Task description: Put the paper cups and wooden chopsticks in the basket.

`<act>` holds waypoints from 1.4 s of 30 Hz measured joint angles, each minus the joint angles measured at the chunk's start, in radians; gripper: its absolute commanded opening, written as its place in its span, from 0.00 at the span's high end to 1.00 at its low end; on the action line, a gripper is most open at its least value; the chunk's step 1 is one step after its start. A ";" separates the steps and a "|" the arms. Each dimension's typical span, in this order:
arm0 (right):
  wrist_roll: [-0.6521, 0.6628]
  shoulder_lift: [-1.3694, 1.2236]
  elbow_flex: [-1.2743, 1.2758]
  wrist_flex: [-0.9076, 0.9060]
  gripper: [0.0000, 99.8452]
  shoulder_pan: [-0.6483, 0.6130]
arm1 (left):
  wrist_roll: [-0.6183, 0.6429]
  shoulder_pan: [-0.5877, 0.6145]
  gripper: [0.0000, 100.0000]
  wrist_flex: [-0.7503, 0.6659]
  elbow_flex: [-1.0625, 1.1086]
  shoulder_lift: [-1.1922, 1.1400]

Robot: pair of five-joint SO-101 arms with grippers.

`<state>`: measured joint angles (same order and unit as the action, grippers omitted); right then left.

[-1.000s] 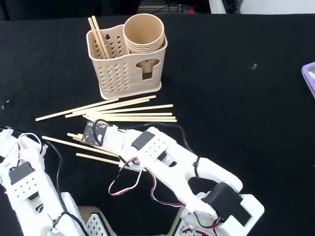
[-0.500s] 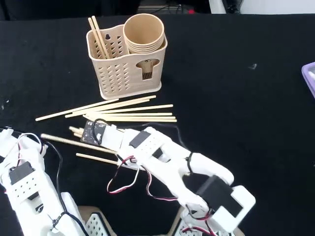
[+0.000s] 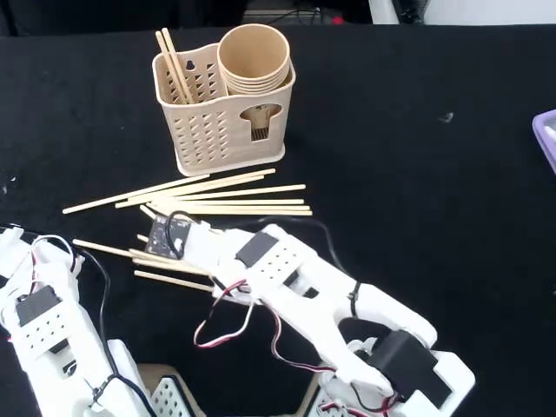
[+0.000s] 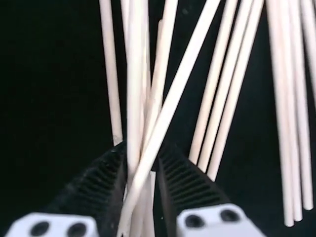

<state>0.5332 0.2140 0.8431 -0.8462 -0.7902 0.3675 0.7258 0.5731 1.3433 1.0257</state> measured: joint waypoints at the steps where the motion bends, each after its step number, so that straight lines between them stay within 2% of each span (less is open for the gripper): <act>1: 0.000 0.000 0.009 0.000 0.84 0.000 | 0.000 0.000 0.97 0.000 0.000 0.000; 22: 0.000 0.000 0.029 0.063 0.81 0.000 | 0.000 0.000 0.97 0.000 0.000 0.000; 30: -0.002 0.015 0.106 0.064 0.81 -0.086 | 0.000 0.000 0.97 0.000 0.000 0.000; 35: -0.002 0.021 0.118 0.071 0.81 -0.097 | 0.000 0.000 0.97 0.000 0.000 0.000; 42: 0.000 0.028 0.120 0.075 0.93 -0.100 | 0.000 0.000 0.97 0.000 0.000 0.000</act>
<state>0.5332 0.2417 0.9628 -0.7710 -0.8899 0.3675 0.7258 0.5731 1.3433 1.0257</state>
